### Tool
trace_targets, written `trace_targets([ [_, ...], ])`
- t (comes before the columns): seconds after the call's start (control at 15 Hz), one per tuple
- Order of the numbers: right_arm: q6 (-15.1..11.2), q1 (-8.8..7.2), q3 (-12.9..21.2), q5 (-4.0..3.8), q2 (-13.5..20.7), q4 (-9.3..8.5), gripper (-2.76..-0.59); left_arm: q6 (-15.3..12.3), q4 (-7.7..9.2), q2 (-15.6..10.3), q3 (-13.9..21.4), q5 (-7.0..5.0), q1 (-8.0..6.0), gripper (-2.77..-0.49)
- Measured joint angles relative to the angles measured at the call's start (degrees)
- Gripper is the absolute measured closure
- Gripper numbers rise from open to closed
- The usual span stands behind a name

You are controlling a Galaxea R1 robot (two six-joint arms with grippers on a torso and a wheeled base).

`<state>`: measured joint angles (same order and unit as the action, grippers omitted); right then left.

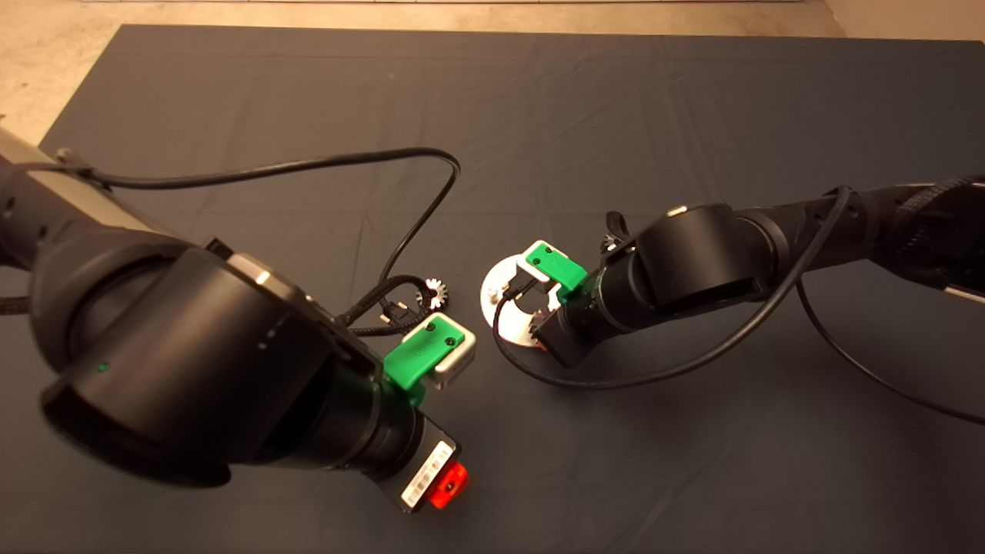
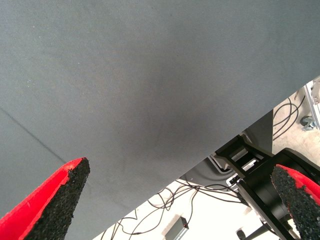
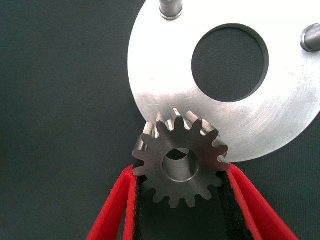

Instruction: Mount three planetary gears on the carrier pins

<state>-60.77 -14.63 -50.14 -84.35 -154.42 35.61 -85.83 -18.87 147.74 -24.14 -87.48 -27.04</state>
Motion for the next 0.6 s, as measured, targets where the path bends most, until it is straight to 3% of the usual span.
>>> trace_targets([
  [0.6,1.21,-0.33,-0.51,-0.68,2.1,0.57,-0.89,-0.01,0.0,0.02,0.0,0.0,0.0,-2.64],
])
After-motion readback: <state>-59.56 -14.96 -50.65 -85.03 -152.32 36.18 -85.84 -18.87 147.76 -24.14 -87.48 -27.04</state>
